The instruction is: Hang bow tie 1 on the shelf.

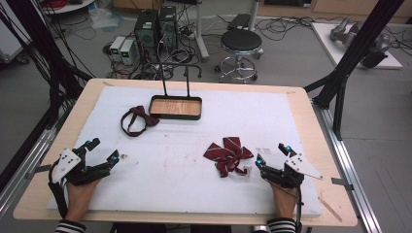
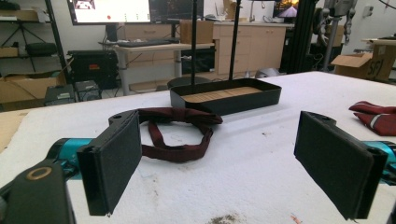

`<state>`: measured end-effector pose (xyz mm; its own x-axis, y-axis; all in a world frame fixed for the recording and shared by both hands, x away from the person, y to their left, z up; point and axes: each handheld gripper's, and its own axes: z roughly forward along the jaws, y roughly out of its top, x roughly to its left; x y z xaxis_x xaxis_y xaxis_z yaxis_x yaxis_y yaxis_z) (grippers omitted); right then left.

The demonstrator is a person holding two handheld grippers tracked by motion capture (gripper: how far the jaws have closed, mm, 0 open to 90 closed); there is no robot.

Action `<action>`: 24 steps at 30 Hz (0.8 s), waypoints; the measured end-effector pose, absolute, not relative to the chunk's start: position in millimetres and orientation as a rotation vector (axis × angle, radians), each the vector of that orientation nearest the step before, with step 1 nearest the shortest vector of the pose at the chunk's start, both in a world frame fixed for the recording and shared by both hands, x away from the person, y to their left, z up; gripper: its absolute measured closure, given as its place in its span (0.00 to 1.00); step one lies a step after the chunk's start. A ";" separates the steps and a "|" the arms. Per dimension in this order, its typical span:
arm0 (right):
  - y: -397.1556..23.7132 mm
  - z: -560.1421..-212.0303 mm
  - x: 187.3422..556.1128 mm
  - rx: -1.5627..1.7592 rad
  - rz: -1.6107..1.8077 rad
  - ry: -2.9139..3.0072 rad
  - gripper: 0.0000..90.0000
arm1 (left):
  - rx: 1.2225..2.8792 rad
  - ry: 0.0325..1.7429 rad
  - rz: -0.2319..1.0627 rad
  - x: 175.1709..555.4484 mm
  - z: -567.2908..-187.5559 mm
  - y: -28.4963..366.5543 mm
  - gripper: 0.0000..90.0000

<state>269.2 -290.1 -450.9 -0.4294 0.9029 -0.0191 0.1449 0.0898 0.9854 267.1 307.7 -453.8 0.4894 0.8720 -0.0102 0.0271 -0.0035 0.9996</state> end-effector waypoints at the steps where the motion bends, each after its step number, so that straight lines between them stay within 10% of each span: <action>1: -290.2 -450.9 269.5 1.039 1.401 1.683 0.12 | 1.424 0.844 0.808 267.2 -453.8 307.7 0.17; 24: -291.9 -449.5 273.8 1.097 1.401 1.697 0.12 | 1.428 0.830 0.827 265.8 -454.0 306.2 0.17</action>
